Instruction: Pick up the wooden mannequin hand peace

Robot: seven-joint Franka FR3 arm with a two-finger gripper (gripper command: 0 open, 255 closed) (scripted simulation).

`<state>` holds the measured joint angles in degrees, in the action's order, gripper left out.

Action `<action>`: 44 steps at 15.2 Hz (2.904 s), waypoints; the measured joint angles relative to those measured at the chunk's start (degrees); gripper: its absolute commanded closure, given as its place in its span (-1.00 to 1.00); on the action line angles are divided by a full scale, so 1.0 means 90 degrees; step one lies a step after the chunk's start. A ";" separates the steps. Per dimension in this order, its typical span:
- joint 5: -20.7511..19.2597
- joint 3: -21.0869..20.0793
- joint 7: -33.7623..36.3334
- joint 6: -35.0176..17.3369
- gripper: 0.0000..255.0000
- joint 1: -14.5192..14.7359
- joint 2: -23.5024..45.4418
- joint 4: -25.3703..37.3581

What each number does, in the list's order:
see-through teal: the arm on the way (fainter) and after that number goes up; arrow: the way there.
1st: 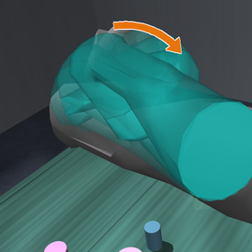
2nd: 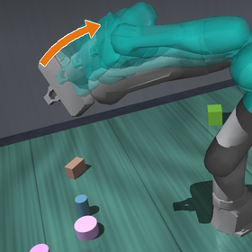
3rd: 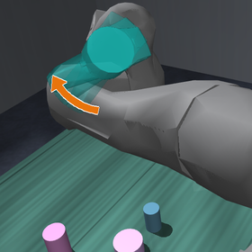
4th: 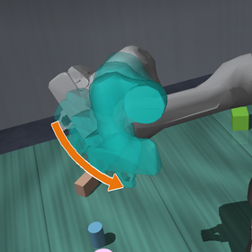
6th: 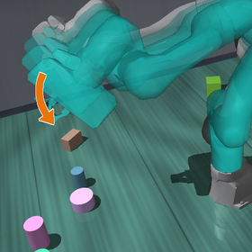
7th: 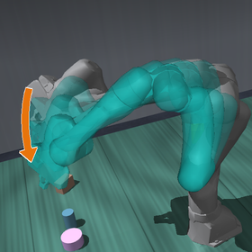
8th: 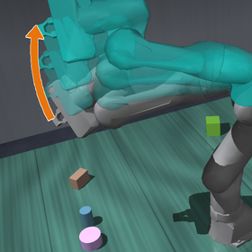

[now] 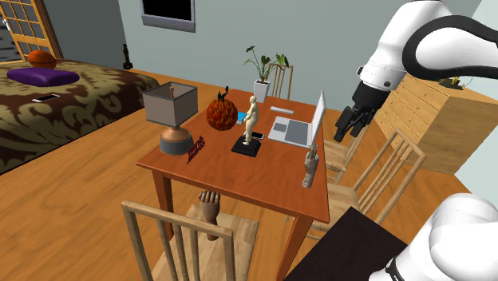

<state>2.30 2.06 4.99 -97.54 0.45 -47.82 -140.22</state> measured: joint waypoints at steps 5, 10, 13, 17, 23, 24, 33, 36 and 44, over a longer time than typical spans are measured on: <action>-0.0097 0.0256 -0.0174 -0.0496 -1.00 -0.0123 0.0513 -0.0061; -0.0167 0.0654 -0.0440 -0.1246 -1.00 -0.0270 0.1523 0.0080; -0.0154 0.0895 -0.0618 -0.1692 -1.00 -0.0337 0.2166 0.0202; -0.0055 0.1212 -0.0888 -0.2177 -1.00 -0.0407 0.3057 0.0502; 0.0333 0.1647 -0.1399 -0.2804 -1.00 -0.0501 0.4482 0.1083; 0.0426 0.1693 -0.1472 -0.2880 -1.00 -0.0514 0.4729 0.1213; 0.1066 0.1879 -0.2071 -0.3398 -1.00 -0.0720 0.6148 0.1849; 0.1166 0.1858 -0.2155 -0.3627 -1.00 -0.0728 0.6299 0.1753; 0.1201 0.1848 -0.2175 -0.3695 1.00 -0.0728 0.6349 0.1752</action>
<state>13.11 18.69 -14.58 -130.80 -6.10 9.32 -124.45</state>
